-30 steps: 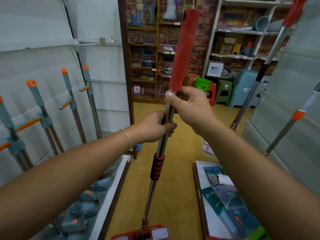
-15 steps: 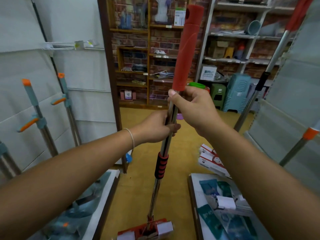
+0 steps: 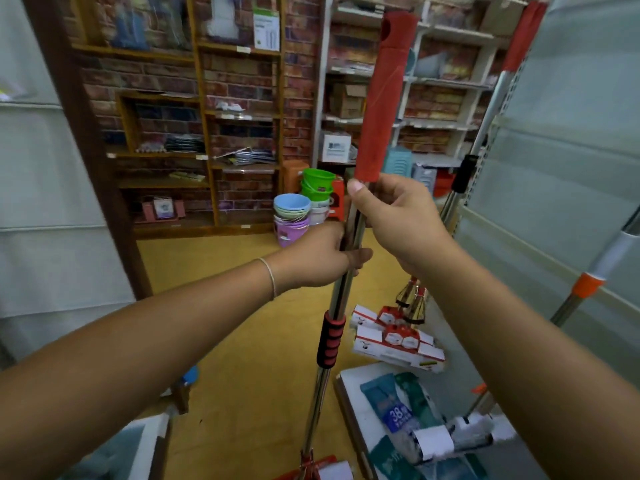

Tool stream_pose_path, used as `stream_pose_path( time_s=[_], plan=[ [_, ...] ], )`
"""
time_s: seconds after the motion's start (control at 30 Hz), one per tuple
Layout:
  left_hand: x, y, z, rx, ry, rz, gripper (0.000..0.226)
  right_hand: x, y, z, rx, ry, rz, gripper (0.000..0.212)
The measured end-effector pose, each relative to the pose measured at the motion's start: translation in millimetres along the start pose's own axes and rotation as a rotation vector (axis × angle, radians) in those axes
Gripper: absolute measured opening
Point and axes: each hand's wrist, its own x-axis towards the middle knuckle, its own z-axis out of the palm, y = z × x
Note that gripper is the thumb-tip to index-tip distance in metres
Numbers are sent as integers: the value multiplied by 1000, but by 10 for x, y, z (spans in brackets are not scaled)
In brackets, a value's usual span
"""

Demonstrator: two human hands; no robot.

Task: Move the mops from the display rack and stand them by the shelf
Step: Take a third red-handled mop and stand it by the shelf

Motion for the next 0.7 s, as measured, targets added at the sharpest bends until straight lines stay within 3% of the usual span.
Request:
stream_pose_path(
  time_s=[0.13, 0.43, 0.7],
  plan=[
    [478, -107, -92, -6, -50, 66, 24, 328, 106, -14, -37, 108, -2, 29],
    [1321, -321, 57, -86, -119, 137, 25, 887, 495, -221, -127, 199, 42, 26],
    [2128, -600, 356, -106, -182, 87, 25, 1474, 1021, -492, -167, 275, 1, 10]
  ],
)
